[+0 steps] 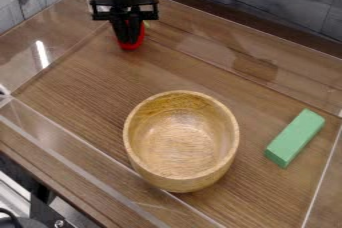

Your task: Move the red fruit to the right

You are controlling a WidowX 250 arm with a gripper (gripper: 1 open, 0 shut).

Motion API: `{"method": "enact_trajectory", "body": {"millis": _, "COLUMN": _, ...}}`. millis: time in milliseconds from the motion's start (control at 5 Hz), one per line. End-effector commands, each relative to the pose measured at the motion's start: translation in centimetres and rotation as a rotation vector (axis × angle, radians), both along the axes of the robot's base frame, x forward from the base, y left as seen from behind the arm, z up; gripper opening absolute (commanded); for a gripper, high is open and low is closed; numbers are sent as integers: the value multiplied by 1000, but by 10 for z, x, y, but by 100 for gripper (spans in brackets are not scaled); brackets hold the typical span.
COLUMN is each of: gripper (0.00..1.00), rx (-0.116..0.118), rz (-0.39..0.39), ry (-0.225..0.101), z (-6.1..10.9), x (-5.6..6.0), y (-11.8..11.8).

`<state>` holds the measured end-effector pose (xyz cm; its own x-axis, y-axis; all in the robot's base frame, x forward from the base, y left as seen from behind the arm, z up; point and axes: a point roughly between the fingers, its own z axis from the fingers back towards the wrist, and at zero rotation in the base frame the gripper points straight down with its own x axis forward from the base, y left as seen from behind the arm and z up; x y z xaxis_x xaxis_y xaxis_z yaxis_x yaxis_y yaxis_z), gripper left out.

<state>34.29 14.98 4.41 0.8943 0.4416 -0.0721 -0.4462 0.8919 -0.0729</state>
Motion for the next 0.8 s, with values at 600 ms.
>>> {"method": "enact_trajectory", "body": {"millis": 600, "gripper": 0, "rx": -77, "rz": -111, "ry": -155, "z": 102, "x": 25, "y": -74}}
